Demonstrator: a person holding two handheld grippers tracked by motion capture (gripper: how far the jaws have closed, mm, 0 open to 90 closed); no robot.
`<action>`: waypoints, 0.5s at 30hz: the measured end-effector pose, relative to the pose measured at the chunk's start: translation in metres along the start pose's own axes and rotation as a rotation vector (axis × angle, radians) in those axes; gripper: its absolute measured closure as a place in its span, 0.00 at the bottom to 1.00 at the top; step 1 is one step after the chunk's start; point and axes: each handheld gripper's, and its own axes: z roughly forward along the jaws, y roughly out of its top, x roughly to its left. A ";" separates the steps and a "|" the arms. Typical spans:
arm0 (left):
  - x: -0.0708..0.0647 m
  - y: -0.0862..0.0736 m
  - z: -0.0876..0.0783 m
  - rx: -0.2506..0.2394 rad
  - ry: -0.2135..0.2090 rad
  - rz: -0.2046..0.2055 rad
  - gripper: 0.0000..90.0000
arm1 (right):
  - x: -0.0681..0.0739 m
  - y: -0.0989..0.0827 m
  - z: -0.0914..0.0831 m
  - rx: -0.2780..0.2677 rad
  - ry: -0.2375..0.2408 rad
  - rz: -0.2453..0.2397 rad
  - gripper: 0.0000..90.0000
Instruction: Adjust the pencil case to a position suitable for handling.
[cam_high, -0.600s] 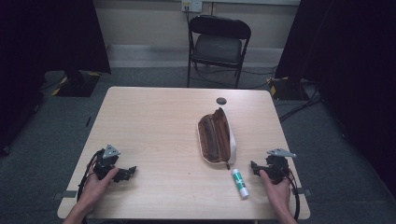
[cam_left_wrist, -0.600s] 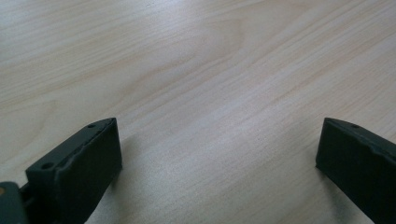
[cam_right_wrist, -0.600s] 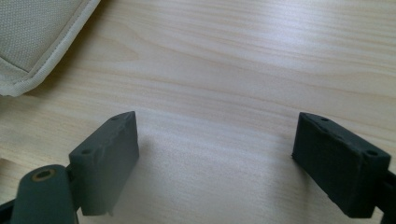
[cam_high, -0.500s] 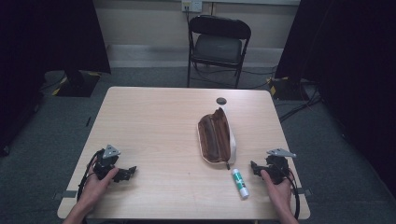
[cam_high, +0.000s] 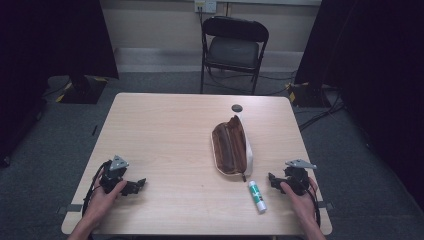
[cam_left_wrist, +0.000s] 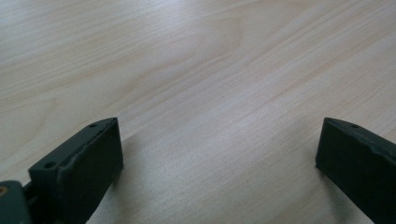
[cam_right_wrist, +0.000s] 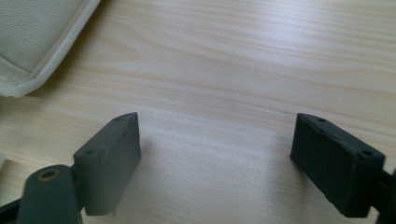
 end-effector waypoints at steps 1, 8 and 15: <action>0.000 0.000 0.000 -0.003 -0.001 -0.003 0.00 | 0.001 0.001 0.000 -0.005 0.008 -0.011 0.19; 0.000 0.000 0.000 -0.004 -0.004 -0.003 0.00 | 0.006 0.007 -0.009 -0.053 0.045 -0.014 0.22; 0.000 0.000 0.000 -0.003 -0.006 -0.004 0.00 | 0.017 0.014 -0.025 -0.068 0.115 -0.053 0.32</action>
